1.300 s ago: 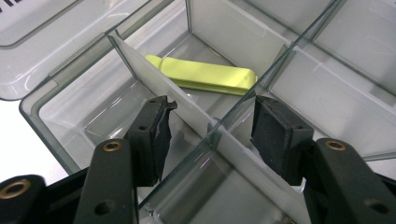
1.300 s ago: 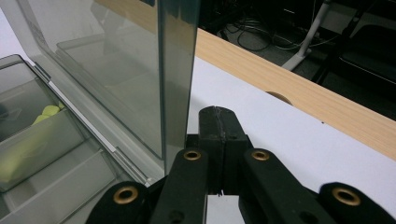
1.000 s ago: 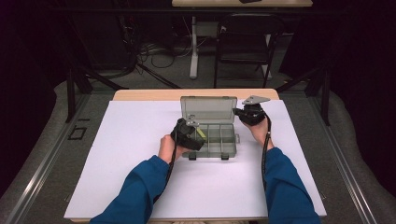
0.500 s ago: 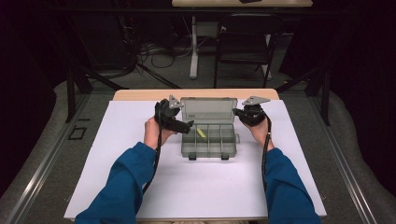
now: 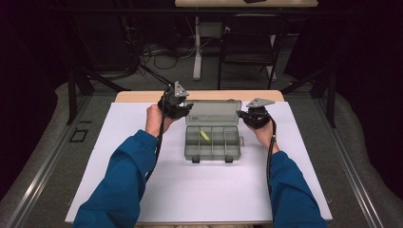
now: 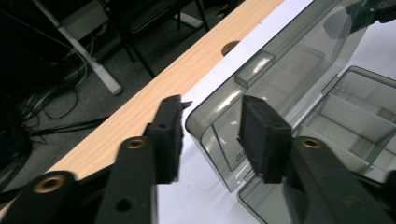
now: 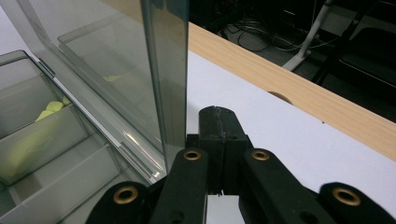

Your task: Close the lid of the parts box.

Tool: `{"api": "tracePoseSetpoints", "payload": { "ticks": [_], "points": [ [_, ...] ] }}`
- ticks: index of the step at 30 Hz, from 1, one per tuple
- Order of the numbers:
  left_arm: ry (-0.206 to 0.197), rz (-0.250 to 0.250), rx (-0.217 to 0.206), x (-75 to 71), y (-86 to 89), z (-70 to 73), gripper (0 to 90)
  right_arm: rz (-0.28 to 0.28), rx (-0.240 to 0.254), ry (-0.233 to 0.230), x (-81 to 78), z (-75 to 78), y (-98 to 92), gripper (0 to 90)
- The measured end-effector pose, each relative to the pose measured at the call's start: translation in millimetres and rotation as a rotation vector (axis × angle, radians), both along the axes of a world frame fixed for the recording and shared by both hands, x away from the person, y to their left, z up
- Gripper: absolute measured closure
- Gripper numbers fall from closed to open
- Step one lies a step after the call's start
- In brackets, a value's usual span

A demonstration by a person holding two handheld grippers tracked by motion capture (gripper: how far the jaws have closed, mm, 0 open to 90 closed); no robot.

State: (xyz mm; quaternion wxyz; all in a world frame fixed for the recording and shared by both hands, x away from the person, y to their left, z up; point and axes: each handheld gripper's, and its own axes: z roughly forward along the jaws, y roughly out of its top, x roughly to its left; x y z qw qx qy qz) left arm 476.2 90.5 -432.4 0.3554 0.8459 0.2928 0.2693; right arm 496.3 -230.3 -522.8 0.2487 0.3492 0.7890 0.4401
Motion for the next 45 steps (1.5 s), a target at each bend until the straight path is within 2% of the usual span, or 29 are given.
{"api": "tracePoseSetpoints", "payload": {
  "ticks": [4,8,15,21,27,29,34,40,45],
  "points": [
    [0.002,-0.014,-0.01,2.2,2.9,-0.8,68.8,-0.005,-0.002,0.002,-0.2,0.4,0.2,89.5],
    [-0.001,-0.025,-0.014,3.4,4.6,-1.3,71.4,-0.018,0.004,0.003,-2.7,5.6,-4.8,82.5],
    [0.003,-0.037,-0.006,4.6,5.9,-1.1,71.8,0.013,0.006,-0.019,-17.2,34.4,-15.0,72.6],
    [0.005,-0.042,-0.001,4.6,6.3,-0.7,71.9,0.027,-0.005,-0.032,-21.7,57.0,-15.9,69.2],
    [0.007,-0.046,0.003,4.7,6.5,-0.4,72.0,0.052,0.006,-0.032,-25.5,70.8,-17.2,65.2],
    [0.008,-0.048,-0.002,5.0,6.8,-0.6,72.0,0.065,-0.005,-0.026,-26.3,73.5,-14.1,63.8],
    [0.011,-0.051,0.001,5.4,6.8,-0.5,72.0,0.071,-0.043,-0.017,-20.3,80.4,0.4,64.6],
    [0.013,-0.05,0.002,5.7,6.9,-0.2,72.2,0.068,-0.059,0.024,-9.5,85.2,12.6,70.1],
    [0.022,-0.051,-0.01,5.7,7.6,-0.1,72.5,0.061,-0.057,0.033,-9.7,85.9,12.4,72.1]
  ]
}}
